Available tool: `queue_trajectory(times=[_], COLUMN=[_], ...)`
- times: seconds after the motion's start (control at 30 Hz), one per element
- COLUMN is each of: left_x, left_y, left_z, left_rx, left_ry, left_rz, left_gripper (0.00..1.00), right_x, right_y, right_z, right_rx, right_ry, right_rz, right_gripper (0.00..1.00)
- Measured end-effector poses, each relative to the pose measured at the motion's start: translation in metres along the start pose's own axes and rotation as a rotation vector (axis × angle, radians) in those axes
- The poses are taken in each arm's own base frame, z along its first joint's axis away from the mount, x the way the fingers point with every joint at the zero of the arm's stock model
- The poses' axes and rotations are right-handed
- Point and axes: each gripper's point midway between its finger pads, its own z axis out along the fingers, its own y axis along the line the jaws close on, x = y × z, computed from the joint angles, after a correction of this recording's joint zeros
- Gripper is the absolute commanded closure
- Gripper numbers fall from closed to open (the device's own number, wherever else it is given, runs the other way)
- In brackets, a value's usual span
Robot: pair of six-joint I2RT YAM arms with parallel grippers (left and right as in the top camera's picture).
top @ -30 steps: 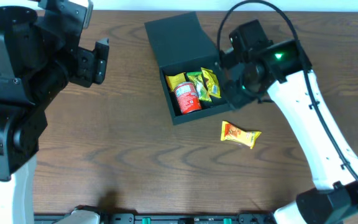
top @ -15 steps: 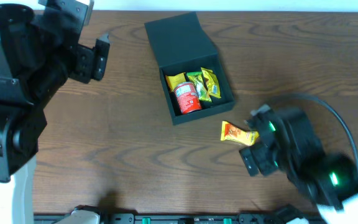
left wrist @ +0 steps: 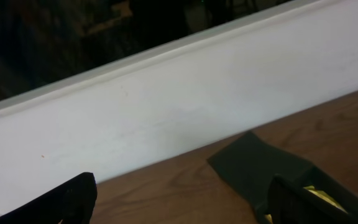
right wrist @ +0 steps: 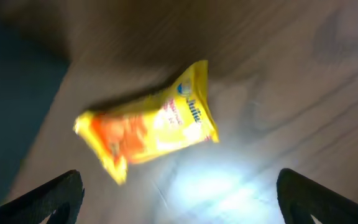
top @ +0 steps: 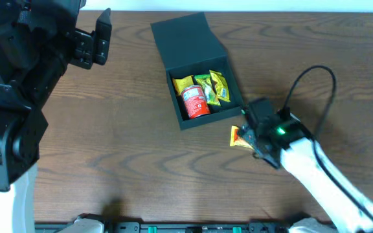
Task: Pack container
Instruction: 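Grasp the yellow Julie's Peanut Butter packet with the right gripper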
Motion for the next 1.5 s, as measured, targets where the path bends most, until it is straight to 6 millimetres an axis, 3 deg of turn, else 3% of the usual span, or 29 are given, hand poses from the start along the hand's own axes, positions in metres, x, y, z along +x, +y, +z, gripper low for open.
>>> queue_trajectory(times=[0.13, 0.23, 0.33, 0.43, 0.57, 0.73, 0.93, 1.2, 1.27, 1.5], left_x=[0.012, 0.023, 0.027, 0.026, 0.025, 0.021, 0.019, 0.018, 0.018, 0.018], left_y=[-0.003, -0.006, -0.007, -0.007, -0.008, -0.012, -0.014, -0.014, -0.014, -0.014], left_z=[0.0, -0.001, -0.002, -0.002, -0.005, -0.011, -0.017, -0.018, -0.019, -0.019], left_rx=[0.012, 0.024, 0.028, 0.027, 0.032, 0.058, 0.067, 0.07, 0.07, 0.07], left_ry=[0.047, 0.093, 0.109, 0.106, 0.1, 0.081, 0.066, 0.061, 0.061, 0.061], left_rz=[-0.001, -0.002, -0.002, -0.002, -0.002, -0.004, -0.004, -0.008, -0.008, -0.008], left_gripper=[0.11, 0.11, 0.11, 0.11, 0.11, 0.11, 0.11, 0.11, 0.11, 0.11], right_x=[0.016, 0.026, 0.024, 0.016, 0.005, 0.004, 0.003, 0.015, 0.018, 0.021], right_y=[0.002, 0.005, 0.022, 0.046, 0.06, 0.046, 0.025, 0.01, 0.008, 0.007], right_z=[0.026, 0.032, 0.033, 0.033, 0.036, 0.052, 0.057, 0.074, 0.078, 0.079], right_rx=[0.074, 0.089, 0.027, -0.073, -0.135, -0.051, 0.034, 0.138, 0.159, 0.17], right_ry=[0.063, 0.106, 0.12, 0.127, 0.104, 0.09, 0.08, 0.088, 0.091, 0.103], right_rz=[0.306, 0.508, 0.634, 0.715, 0.768, 0.798, 0.817, 0.796, 0.791, 0.796], right_gripper=[0.01, 0.01, 0.03, 0.12, 0.09, 0.05, 0.06, 0.09, 0.17, 0.57])
